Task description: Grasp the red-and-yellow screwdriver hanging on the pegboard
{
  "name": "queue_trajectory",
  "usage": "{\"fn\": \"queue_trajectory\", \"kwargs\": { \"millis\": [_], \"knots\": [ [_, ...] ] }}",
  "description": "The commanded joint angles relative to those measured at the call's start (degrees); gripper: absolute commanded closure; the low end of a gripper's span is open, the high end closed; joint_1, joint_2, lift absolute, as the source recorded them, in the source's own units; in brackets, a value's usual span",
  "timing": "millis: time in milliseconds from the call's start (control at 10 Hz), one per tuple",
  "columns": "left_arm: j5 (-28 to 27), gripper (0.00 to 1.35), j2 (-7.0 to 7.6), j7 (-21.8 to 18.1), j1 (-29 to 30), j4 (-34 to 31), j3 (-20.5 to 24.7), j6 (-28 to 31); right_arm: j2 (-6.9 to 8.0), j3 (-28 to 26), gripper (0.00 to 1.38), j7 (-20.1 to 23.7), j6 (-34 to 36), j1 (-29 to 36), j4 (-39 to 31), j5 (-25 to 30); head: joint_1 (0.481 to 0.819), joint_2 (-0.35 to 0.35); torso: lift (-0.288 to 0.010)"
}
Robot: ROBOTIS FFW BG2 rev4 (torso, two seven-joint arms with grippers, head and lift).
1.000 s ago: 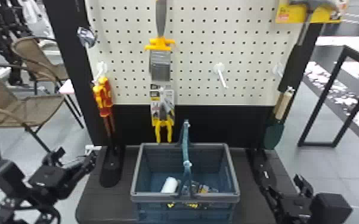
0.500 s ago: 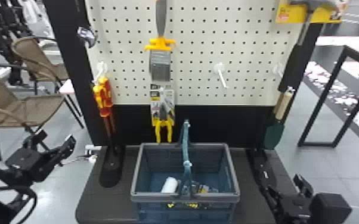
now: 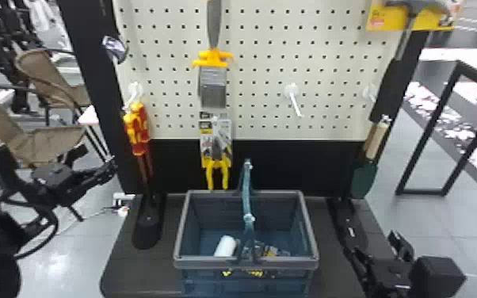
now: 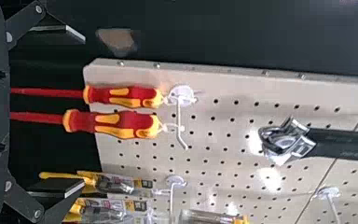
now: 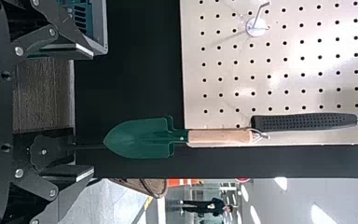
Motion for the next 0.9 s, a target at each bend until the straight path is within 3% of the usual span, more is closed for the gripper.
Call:
{"fn": "queue_trajectory", "kwargs": {
  "millis": [0,200,500,800],
  "knots": [
    [-1.4,0.22,0.92,-1.1,-2.9,1.9,-1.0,2.0,0.01,0.1,0.40,0.1,0.2,0.0,0.0,0.0,0.549,0.000,-0.100],
    [-1.9,0.22,3.03,-3.4,-6.5,5.5,-3.7,4.3,0.01,0.1,0.40,0.3,0.2,0.0,0.0,0.0,0.549,0.000,-0.100],
    [1.7,0.22,4.52,-6.2,-10.7,10.4,-8.5,5.9,0.01,0.2,0.40,0.6,0.3,0.0,0.1,0.1,0.549,0.000,-0.100],
    [0.8,0.22,6.46,-7.4,-14.5,11.0,-12.9,7.7,0.01,0.3,0.40,0.8,0.4,-0.3,0.3,0.1,0.549,0.000,-0.100]
  ]
}}
